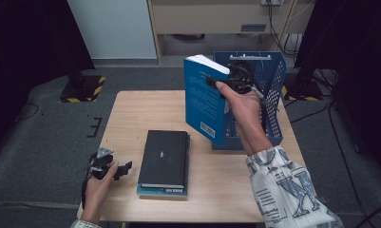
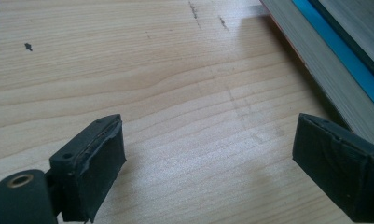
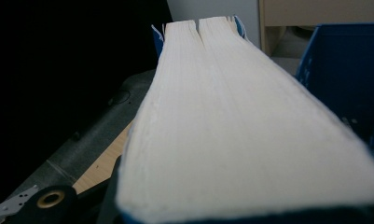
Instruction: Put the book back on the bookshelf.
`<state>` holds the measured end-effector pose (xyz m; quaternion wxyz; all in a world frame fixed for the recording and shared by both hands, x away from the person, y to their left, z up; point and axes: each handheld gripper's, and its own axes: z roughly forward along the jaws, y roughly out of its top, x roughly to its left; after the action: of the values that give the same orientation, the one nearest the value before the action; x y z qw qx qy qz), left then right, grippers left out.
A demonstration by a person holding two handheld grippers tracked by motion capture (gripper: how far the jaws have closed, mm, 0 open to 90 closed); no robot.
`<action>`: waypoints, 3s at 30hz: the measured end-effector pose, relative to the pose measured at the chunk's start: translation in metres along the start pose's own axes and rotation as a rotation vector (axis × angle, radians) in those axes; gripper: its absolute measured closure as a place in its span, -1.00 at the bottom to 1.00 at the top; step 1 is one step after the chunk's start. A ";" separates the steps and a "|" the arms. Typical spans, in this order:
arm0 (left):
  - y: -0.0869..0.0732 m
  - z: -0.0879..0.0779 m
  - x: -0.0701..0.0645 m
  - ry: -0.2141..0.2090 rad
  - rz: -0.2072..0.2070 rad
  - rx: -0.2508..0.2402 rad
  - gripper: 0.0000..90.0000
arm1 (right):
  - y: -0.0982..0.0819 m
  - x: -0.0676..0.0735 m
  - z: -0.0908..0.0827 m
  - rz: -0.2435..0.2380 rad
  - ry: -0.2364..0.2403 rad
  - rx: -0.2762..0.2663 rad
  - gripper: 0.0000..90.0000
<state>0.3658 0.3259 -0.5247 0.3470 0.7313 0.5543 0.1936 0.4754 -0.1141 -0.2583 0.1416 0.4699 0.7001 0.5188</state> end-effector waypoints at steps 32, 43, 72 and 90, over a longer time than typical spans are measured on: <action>-0.005 0.005 0.000 0.022 0.036 0.023 -0.88 | -0.007 -0.062 -0.048 0.054 -0.165 -0.040 0.34; -0.004 0.006 0.000 0.016 0.038 0.022 -0.87 | -0.004 -0.073 -0.032 0.068 -0.199 -0.062 0.34; -0.006 0.008 -0.002 0.003 0.052 0.015 -0.89 | 0.006 -0.071 0.017 0.045 -0.286 -0.086 0.34; -0.006 0.008 -0.003 0.006 0.063 0.014 -0.90 | 0.003 -0.074 0.029 0.062 -0.335 -0.117 0.34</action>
<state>0.3663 0.3217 -0.5348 0.3337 0.7503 0.5335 0.2028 0.5350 -0.1564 -0.2891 0.2671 0.5621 0.6203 0.4774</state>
